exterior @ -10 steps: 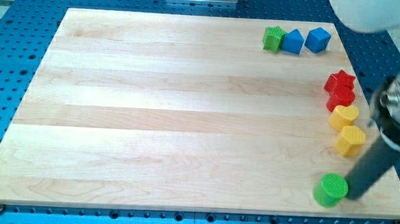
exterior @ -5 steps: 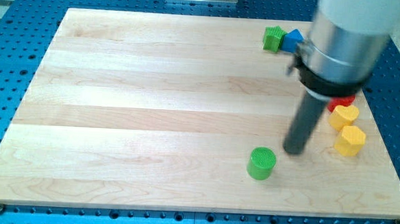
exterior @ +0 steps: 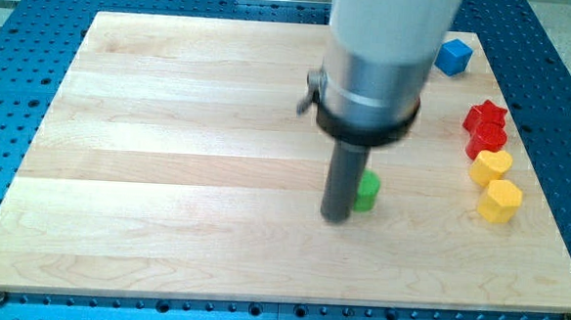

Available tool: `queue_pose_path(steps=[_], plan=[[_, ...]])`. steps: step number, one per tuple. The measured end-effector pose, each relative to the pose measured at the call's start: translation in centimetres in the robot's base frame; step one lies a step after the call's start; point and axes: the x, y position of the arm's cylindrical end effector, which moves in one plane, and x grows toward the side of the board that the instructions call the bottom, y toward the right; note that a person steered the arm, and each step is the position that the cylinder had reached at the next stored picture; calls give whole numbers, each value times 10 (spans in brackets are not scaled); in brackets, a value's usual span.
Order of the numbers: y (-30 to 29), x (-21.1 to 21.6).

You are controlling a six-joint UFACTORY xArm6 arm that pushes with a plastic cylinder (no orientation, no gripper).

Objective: Move the green circle to the left of the green star

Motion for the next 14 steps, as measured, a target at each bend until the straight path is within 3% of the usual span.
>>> queue_pose_path(steps=[1, 2, 5, 6, 7, 8, 10, 11, 12, 13, 14], plan=[[0, -8], [-7, 41], [57, -30], [55, 2], [81, -58], [50, -121], [64, -95], [114, -106], [120, -155], [136, -155], [118, -193]])
